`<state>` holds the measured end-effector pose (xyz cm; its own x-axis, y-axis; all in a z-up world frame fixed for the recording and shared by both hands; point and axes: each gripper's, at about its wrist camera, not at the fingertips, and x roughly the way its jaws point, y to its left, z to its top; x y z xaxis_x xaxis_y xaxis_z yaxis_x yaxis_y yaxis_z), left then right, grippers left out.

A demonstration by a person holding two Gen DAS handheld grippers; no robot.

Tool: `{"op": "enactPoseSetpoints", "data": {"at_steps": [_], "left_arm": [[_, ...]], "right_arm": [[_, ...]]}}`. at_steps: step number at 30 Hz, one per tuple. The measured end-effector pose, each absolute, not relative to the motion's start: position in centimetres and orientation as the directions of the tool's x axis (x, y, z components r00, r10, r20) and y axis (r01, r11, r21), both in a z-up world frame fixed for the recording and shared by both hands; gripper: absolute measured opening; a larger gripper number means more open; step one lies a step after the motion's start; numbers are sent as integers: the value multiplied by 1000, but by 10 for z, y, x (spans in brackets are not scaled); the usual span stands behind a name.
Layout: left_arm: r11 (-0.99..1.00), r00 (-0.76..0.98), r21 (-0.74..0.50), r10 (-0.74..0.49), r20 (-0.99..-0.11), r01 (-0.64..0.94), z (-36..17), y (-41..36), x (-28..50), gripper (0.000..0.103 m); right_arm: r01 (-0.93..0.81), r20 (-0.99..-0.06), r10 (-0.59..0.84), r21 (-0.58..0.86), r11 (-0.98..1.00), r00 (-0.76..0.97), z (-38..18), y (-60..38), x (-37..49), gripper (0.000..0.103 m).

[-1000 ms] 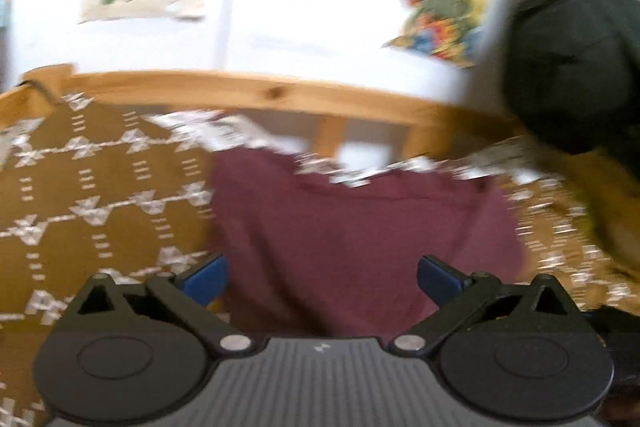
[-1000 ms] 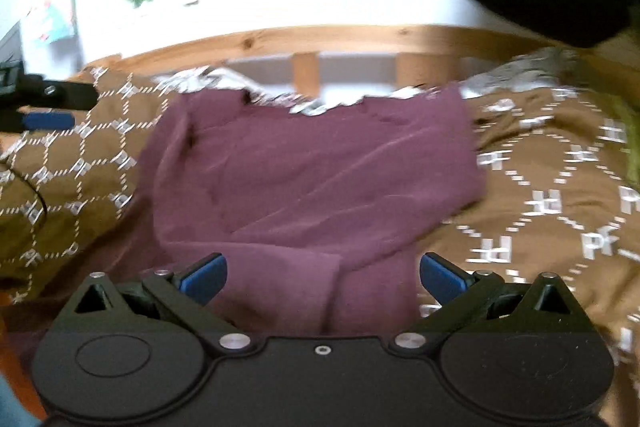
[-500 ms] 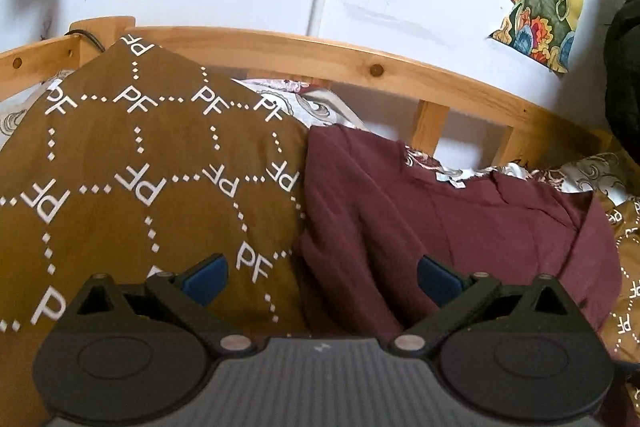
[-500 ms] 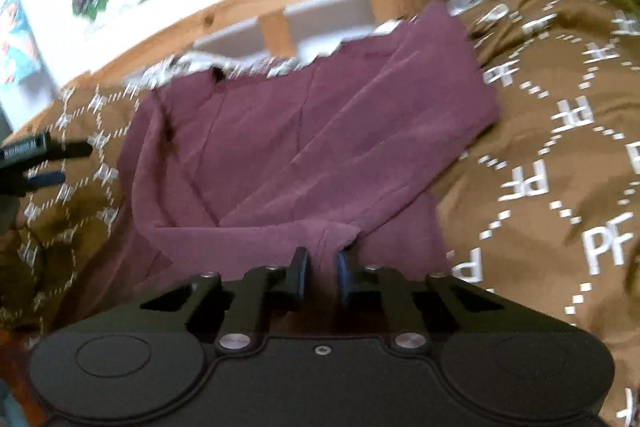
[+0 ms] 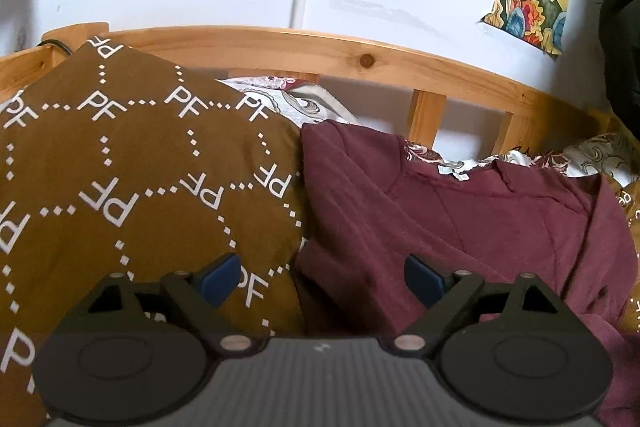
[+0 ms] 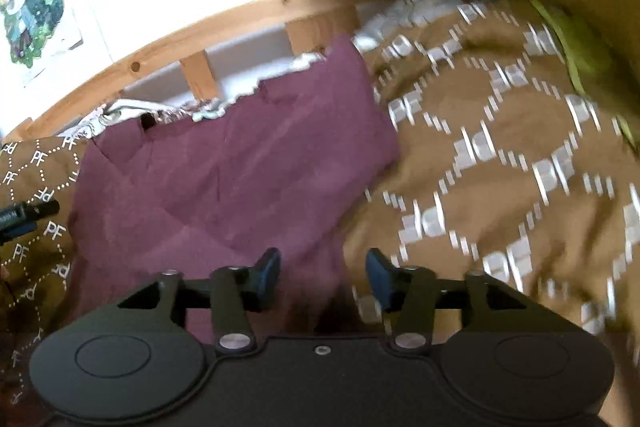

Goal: Fold small clothes

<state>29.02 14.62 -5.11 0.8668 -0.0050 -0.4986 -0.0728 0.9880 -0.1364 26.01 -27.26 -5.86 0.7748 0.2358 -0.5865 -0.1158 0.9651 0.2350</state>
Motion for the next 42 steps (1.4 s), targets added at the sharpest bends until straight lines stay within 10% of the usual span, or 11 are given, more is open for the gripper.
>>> {"op": "enactPoseSetpoints", "data": {"at_steps": [11,23,25,27,30,42], "left_arm": [[980,844,-199,-97,-527,-12,-67,159,317,78],[968,814,-251,-150,-562,5,-80,173,334,31],[960,808,-282,-160,-567,-8,-80,178,334,20],[943,804,-330,-159,-573,-49,-78,185,332,17],[917,812,-383,-137,-567,-113,-75,192,327,15],[842,827,-495,-113,-550,-214,-74,215,319,31]], "right_arm": [[-533,-692,482,165,830,537,39,-114,402,62],[-715,-652,651,232,660,389,10,34,475,62],[-722,-662,652,238,650,369,4,45,483,57],[-733,-684,648,243,635,335,-3,59,487,29],[-767,-692,650,219,603,314,-8,73,484,3],[-804,-617,689,148,576,380,-6,104,479,2]]}}
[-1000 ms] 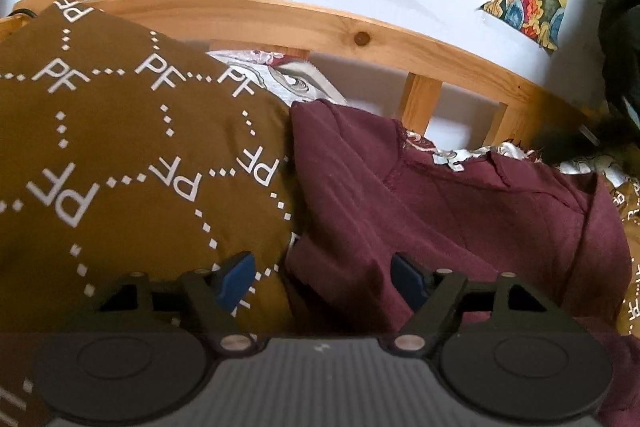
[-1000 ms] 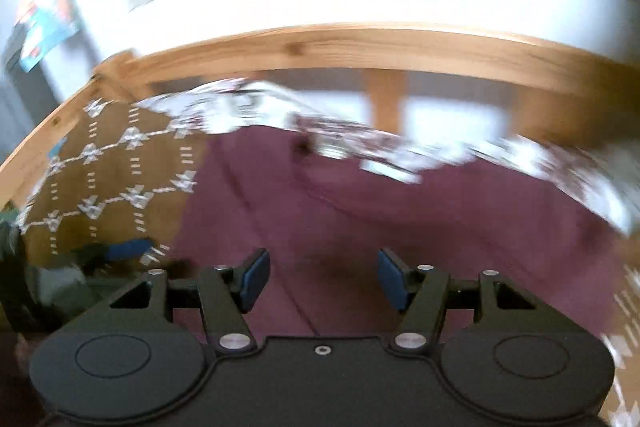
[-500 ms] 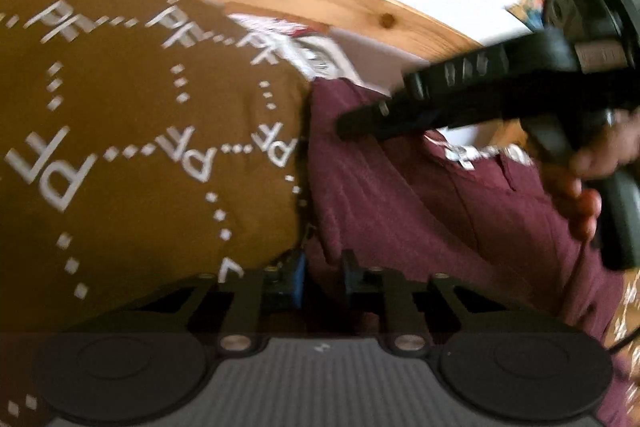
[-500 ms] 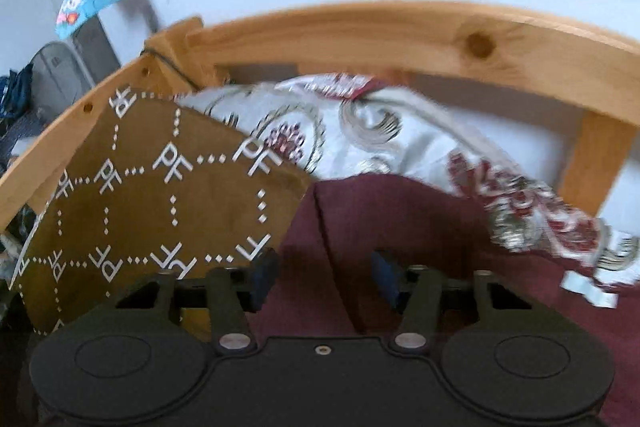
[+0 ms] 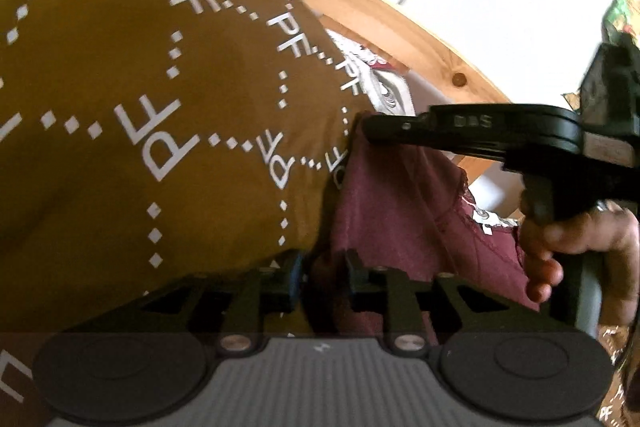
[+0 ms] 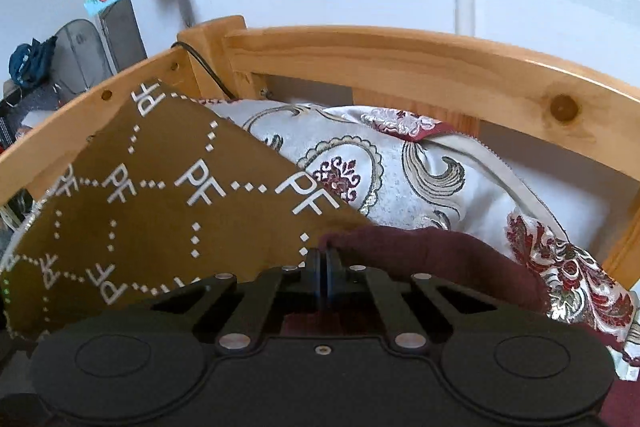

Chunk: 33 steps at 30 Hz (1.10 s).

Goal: Fold small clothes

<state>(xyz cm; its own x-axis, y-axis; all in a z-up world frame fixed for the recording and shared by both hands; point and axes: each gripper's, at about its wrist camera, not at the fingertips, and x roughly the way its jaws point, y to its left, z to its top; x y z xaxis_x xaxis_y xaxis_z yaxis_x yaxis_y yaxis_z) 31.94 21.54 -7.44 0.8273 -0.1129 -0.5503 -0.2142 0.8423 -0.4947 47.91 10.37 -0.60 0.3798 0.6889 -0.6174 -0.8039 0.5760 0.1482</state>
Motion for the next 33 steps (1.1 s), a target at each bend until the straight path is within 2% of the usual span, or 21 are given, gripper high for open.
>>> {"op": "enactPoseSetpoints", "data": {"at_steps": [1,3,5,7,8,10,12,14,17,20,21,22,25,30,33], "left_arm": [[854,828,-477,-108,-551,-206,-74,213,319,37],[877,827,-442,-103,-553,-186,-72,204,320,43],[898,821,-398,-79,-566,-187,-71,200,321,43],[907,813,-371,-57,-579,-200,-72,198,322,36],[906,810,-367,-50,-584,-209,-73,198,323,35],[898,809,-383,-55,-586,-216,-73,200,323,33],[888,808,-399,-57,-587,-227,-73,202,324,32],[885,808,-405,-57,-586,-231,-73,202,325,32],[892,811,-392,-50,-582,-226,-73,200,327,33],[902,820,-376,-45,-571,-212,-70,197,322,49],[905,824,-372,-44,-565,-207,-68,195,320,60],[908,829,-368,-40,-557,-203,-66,193,319,71],[918,845,-340,-11,-535,-203,-58,186,313,91],[943,849,-248,61,-526,-222,-46,171,304,100],[938,849,-254,72,-523,-236,-39,168,296,102]], "right_arm": [[-801,-617,687,148,580,384,-7,105,480,2],[-795,-614,687,154,586,388,-9,106,482,2],[-793,-613,686,153,589,392,-10,106,482,4],[-793,-611,680,135,594,406,-9,102,480,15],[-789,-607,676,126,601,418,-7,99,479,25],[-783,-597,669,105,613,443,-3,88,476,35],[-777,-590,654,69,625,474,1,72,470,60],[-765,-589,623,14,644,514,2,52,463,69],[-741,-604,566,-63,668,561,0,23,448,75],[-712,-602,519,-120,692,606,-3,-10,427,88],[-703,-597,508,-136,698,620,-4,-21,419,92],[-694,-596,499,-142,705,629,-5,-32,411,94],[-666,-613,469,-128,735,636,-11,-60,390,98],[-620,-642,396,-159,769,656,-21,-103,356,101],[-590,-650,355,-180,787,672,-23,-130,340,102]]}}
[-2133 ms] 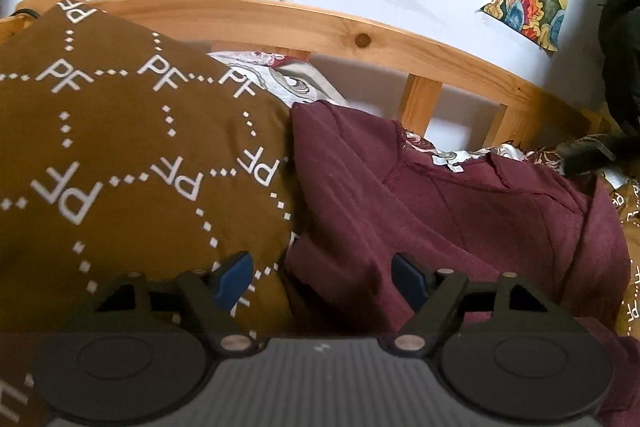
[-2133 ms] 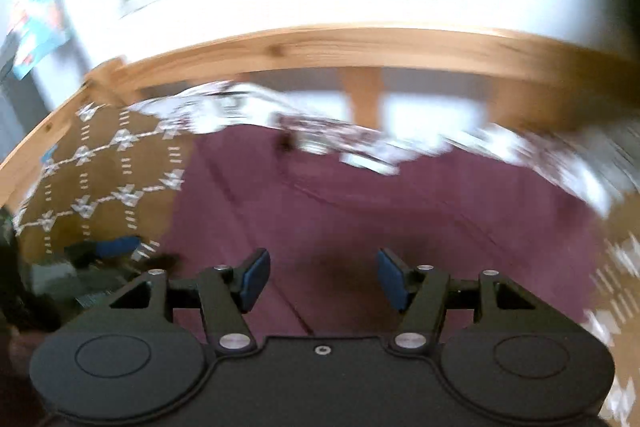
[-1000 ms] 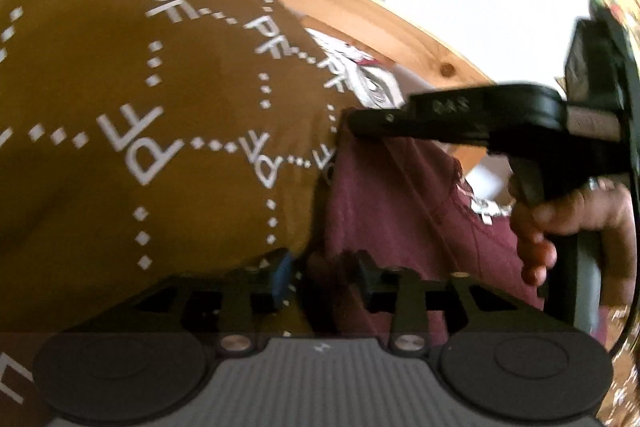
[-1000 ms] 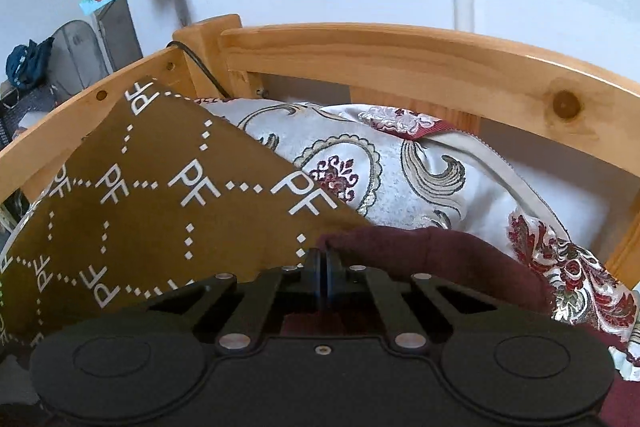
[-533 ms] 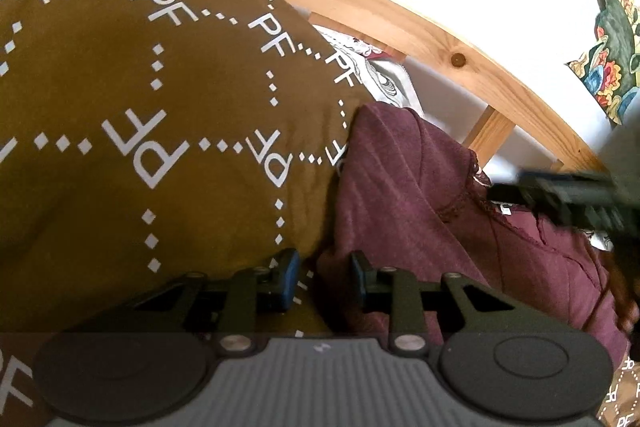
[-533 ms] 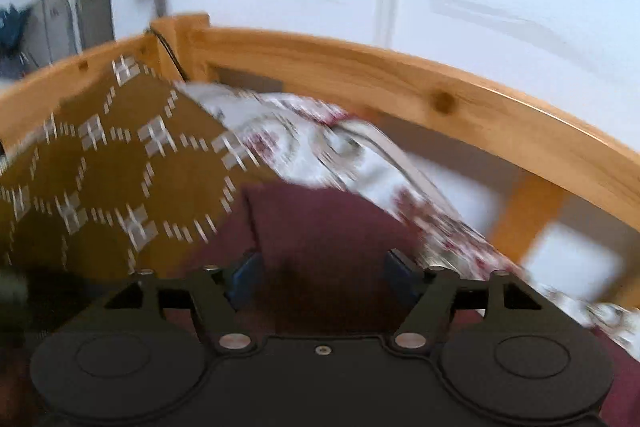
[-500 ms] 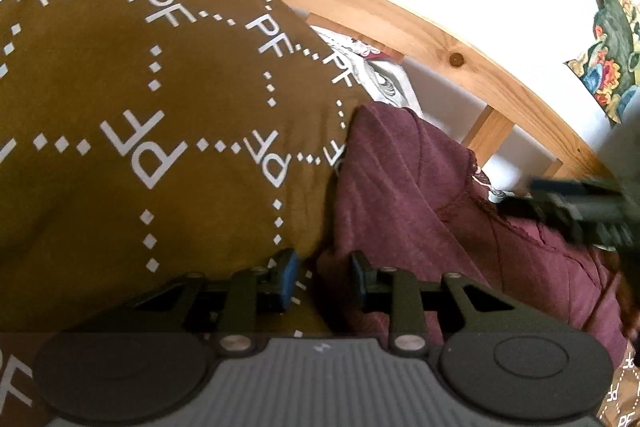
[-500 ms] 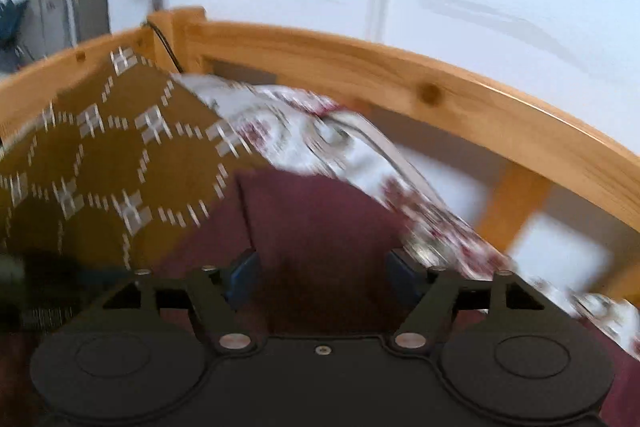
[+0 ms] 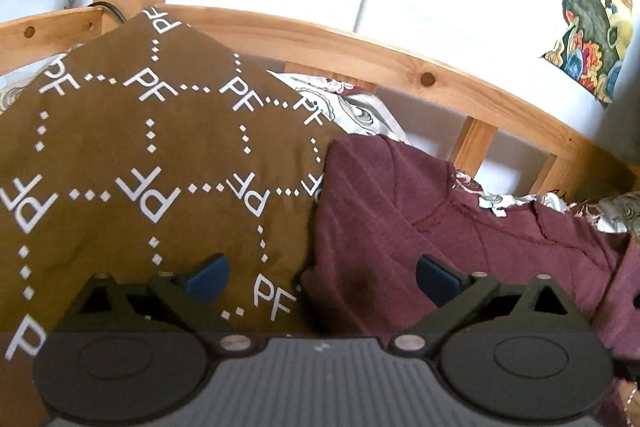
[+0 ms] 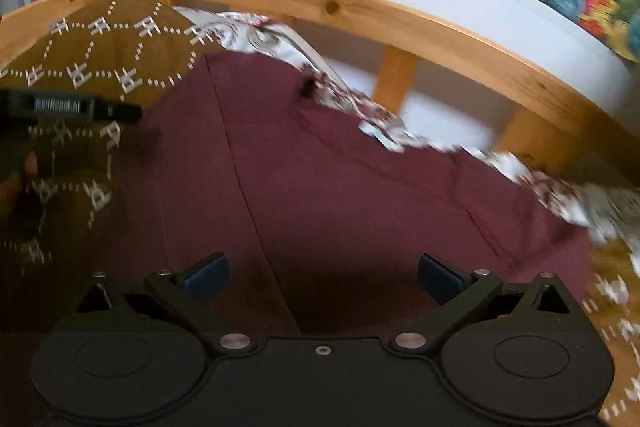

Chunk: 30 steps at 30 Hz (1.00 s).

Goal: Fold small clothes

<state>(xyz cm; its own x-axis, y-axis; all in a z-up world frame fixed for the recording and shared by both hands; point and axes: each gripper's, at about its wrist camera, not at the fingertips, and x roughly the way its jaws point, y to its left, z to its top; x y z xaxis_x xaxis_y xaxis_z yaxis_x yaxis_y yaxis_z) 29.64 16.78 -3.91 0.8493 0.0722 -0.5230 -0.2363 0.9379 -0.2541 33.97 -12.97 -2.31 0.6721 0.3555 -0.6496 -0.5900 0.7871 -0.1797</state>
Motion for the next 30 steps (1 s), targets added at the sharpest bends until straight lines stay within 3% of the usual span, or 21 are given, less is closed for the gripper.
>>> {"op": "enactPoseSetpoints", "data": {"at_steps": [10,21,30], "left_arm": [[944,871,-258,58,-488,-208,-13,149,253,102],[994,907,-101,-10,-422,-36,26,99,182,102],[995,831,-74,-93,-549,63,22,70,137,102]], "right_arm": [[-522,-635,289,-213,826,716,-13,-195,273,102],[-568,-623,327,-233,789,711,-7,-225,201,102],[-720,-717,388,-225,657,579,-26,-233,147,102]]}}
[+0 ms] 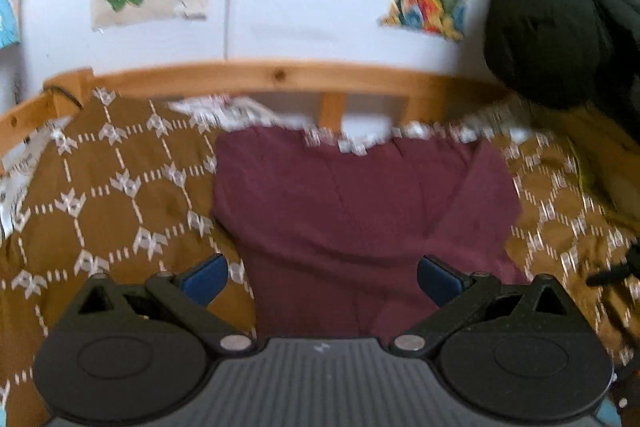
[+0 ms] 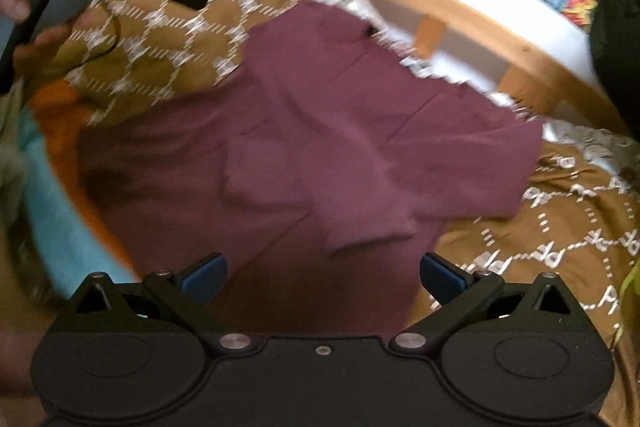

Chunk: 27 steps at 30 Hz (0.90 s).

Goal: Fold small clothes

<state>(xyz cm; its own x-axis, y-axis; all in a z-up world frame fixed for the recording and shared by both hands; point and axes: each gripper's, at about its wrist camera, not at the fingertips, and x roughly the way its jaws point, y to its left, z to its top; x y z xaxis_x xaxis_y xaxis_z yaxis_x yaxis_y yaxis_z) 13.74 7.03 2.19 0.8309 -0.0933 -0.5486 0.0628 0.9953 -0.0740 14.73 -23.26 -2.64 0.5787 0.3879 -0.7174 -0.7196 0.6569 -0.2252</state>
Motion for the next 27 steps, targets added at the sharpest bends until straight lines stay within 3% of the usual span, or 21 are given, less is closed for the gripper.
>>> {"op": "enactPoseSetpoints", "data": {"at_steps": [6,12,27], "left_arm": [[992,757,-67,-124,-642,105,1,53,129,102],[988,747,-38,-136,-651,147,-6,40,129,102],[986,711,-95,-167,-683,140,-25,53,152,102]], "right_arm": [[-760,-779,329,-272,590,534,-50,-226,125,102],[-786,-827,270,-289,546,492,-75,-222,121,102],[-817,-827,276,-325,475,490,-88,-184,139,102]]}}
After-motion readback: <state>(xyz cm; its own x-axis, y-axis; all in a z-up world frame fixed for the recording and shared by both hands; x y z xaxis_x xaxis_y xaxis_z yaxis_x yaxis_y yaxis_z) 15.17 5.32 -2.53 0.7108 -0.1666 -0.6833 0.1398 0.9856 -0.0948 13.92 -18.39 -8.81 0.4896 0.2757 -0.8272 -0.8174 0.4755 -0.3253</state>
